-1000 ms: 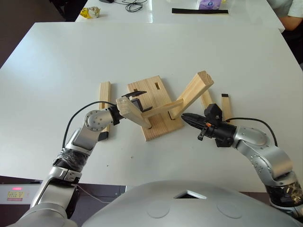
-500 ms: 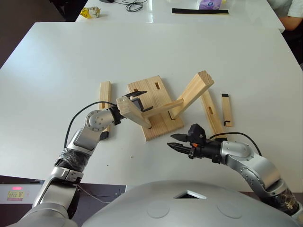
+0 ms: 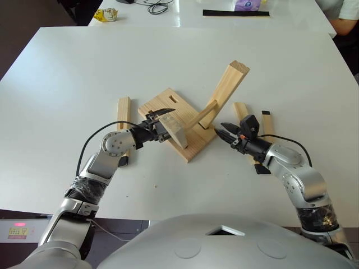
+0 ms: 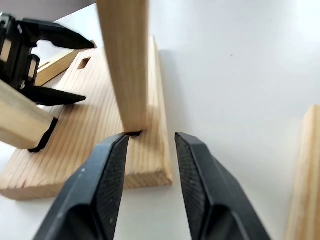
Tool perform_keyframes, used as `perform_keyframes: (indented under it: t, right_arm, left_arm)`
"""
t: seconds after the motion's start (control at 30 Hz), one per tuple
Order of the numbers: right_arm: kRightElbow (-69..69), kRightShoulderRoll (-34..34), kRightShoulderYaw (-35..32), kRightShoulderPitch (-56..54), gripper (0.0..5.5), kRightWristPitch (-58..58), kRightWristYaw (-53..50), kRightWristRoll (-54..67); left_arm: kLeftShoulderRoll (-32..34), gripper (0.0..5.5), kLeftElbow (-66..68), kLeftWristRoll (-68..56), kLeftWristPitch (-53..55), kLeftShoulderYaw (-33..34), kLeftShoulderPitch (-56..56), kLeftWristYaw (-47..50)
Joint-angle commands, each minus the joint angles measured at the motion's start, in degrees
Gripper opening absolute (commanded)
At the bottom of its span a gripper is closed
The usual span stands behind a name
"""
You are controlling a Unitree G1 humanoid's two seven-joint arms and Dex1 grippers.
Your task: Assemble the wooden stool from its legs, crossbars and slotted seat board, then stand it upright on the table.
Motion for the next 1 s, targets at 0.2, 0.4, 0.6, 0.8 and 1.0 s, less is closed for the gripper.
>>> perform_keyframes:
  t: [0.2, 0.4, 0.6, 0.8, 1.0]
  right_arm:
    - [-2.6, 1.1, 1.0, 3.5, 1.72, -0.1, 0.2, -0.4]
    - [-14.9, -6.3, 2.9, 12.1, 1.72, 2.6, 10.9, 7.0]
    - [-15.0, -3.2, 7.6, 9.3, 1.72, 4.3, 9.7, 7.8]
    - [-13.0, -0.2, 15.8, 7.7, 1.72, 5.4, 9.4, 7.0]
    - [-9.1, 2.0, 19.2, 6.9, 1.72, 5.3, 7.8, 6.3]
  left_arm:
    - [-0.5, 3.31, 1.2, 0.7, 3.7, -1.9, -1.6, -3.4]
    - [-0.5, 3.31, 0.4, 0.3, 4.8, -1.2, -0.9, -3.6]
    - [-1.2, 3.31, 0.1, -0.1, 6.3, -1.4, -1.5, -3.4]
    - [-1.9, 3.31, 0.4, 0.2, 6.6, -2.2, -2.7, -3.7]
    - [-2.2, 3.31, 0.7, 0.1, 6.8, -2.6, -3.5, -3.8]
